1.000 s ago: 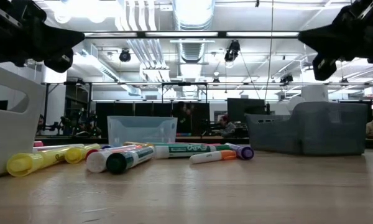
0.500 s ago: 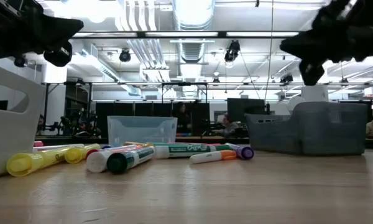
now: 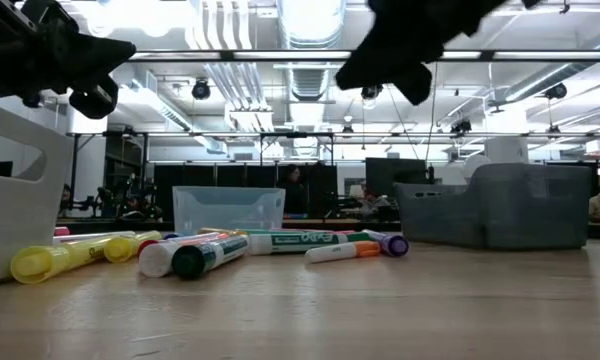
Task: Pick & Place Markers
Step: Put the violet highlighter pen into the black bin
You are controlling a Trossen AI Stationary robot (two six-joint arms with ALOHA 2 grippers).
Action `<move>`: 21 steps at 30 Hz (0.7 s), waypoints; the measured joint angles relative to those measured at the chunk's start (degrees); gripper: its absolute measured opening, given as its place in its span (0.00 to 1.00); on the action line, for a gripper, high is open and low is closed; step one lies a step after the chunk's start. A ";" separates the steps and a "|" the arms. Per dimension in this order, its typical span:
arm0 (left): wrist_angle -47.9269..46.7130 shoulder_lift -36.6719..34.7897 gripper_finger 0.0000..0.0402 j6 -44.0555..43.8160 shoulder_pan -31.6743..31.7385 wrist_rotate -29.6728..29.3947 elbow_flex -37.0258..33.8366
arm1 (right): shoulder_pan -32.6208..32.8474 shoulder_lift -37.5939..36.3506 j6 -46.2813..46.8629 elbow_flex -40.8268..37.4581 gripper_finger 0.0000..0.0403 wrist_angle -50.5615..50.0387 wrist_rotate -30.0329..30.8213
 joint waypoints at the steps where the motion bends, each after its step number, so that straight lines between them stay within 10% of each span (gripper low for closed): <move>1: 0.00 0.00 0.00 0.00 0.00 -0.01 0.00 | -0.02 1.62 1.26 3.29 0.07 -3.99 0.00; 11: 0.02 -0.02 0.00 0.27 0.00 -0.14 0.04 | -1.20 17.38 10.82 28.51 0.07 -43.41 3.12; 21: 0.95 -0.04 0.00 -1.29 0.00 -0.16 0.09 | -1.38 25.70 13.23 32.56 0.28 -49.22 1.61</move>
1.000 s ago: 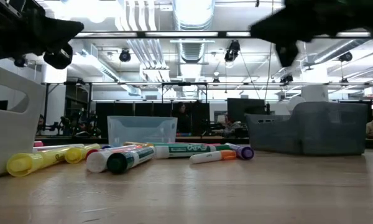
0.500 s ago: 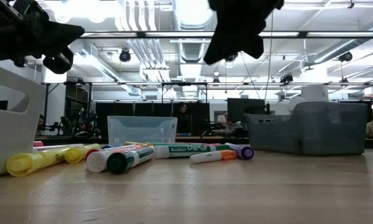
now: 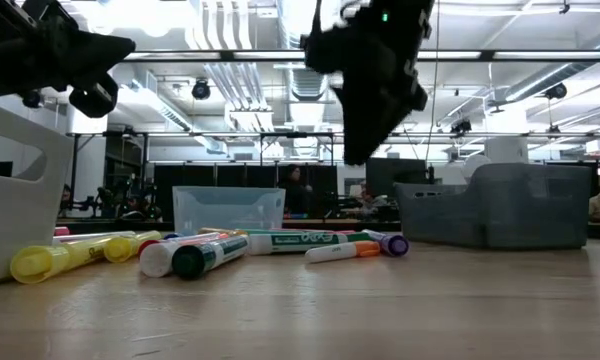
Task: Pick & Place Markers
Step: Put the violet highlighter pen into the black bin
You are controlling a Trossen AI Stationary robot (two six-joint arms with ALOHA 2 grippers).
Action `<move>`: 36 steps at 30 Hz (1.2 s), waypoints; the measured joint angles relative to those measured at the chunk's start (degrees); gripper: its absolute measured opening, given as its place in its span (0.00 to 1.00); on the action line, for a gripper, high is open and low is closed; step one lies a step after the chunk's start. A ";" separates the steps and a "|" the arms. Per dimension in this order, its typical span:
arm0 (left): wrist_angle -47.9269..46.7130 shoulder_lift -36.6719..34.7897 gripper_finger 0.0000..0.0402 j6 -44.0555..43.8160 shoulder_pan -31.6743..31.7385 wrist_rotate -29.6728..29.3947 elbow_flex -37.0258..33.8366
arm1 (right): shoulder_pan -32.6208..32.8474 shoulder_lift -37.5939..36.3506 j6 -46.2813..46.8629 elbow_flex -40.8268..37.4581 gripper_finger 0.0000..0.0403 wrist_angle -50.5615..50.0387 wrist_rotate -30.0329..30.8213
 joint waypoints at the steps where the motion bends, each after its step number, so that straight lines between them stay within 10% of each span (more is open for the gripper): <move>1: 0.01 0.00 0.00 -0.04 -0.02 0.00 0.00 | -0.10 0.61 0.28 0.00 0.32 -0.26 -0.13; 9: 0.60 0.00 0.00 -0.11 0.00 -0.02 0.02 | -1.09 1.79 8.35 -0.84 0.44 -1.69 0.89; 36: 2.18 -0.04 0.00 -1.25 -0.02 -0.31 0.04 | -1.55 8.98 17.33 -2.95 0.34 -0.48 -0.72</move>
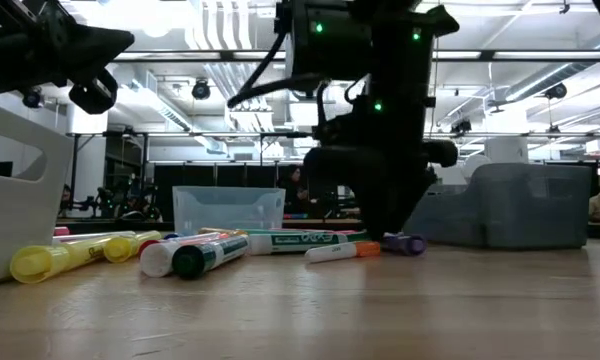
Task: Pick & Place Markers
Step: Put the violet highlighter pen into the black bin
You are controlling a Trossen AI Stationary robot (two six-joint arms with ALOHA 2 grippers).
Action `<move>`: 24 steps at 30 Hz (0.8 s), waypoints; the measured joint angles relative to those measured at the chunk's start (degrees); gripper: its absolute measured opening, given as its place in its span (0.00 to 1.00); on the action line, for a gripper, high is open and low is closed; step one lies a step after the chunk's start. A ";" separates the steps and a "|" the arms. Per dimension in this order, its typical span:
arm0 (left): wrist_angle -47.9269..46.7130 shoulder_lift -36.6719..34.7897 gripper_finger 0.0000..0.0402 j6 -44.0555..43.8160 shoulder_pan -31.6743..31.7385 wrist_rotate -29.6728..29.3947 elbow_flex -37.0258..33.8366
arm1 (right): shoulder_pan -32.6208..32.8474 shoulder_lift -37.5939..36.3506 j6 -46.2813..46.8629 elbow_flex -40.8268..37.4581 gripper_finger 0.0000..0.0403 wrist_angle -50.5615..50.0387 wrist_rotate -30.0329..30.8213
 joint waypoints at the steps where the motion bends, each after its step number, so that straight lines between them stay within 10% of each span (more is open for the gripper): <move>1: -0.02 0.00 0.00 0.00 0.00 0.00 -0.01 | 0.00 0.11 -0.01 -0.27 0.35 0.10 -0.01; 24: -0.01 -0.02 0.00 0.07 0.01 0.03 -0.07 | 0.07 0.19 -8.37 -1.29 0.12 3.30 2.19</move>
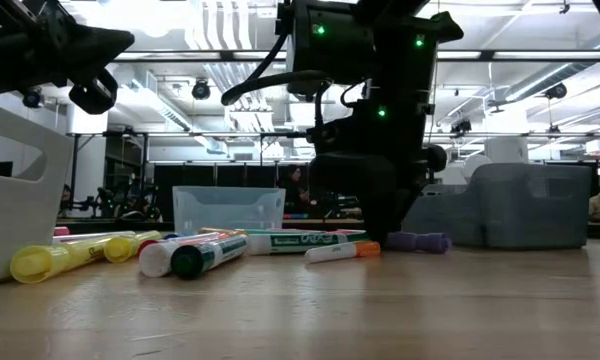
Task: Pick & Place Markers
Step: Put the violet highlighter pen into the black bin
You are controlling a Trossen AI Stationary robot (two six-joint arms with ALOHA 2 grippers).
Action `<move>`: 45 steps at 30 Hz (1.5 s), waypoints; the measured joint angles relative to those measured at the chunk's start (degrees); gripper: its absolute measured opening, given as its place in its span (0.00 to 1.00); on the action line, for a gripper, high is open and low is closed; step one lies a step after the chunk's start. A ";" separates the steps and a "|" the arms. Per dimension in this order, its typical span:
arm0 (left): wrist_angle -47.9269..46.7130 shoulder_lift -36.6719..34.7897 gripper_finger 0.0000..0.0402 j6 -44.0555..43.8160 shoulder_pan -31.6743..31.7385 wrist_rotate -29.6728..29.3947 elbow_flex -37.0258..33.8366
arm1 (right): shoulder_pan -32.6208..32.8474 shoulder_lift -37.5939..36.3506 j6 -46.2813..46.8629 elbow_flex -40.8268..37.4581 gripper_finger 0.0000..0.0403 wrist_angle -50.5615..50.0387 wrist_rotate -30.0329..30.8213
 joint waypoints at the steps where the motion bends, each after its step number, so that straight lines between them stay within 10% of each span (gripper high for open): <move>1: -0.02 0.00 0.00 0.00 -0.01 0.01 0.00 | 0.01 -0.02 -0.11 0.00 0.12 0.02 0.33; 22: -0.10 -0.02 0.00 -0.09 0.01 0.04 -0.04 | 0.02 -13.37 -7.07 -0.02 0.12 -2.85 3.71; 33: -0.17 0.00 0.00 -0.15 0.01 0.06 -0.07 | 4.16 -21.31 11.06 -2.92 0.12 -20.93 18.99; 45: -0.67 0.11 0.00 -0.61 -0.01 0.06 -0.09 | 5.65 -25.36 24.66 -16.31 0.14 -22.49 19.49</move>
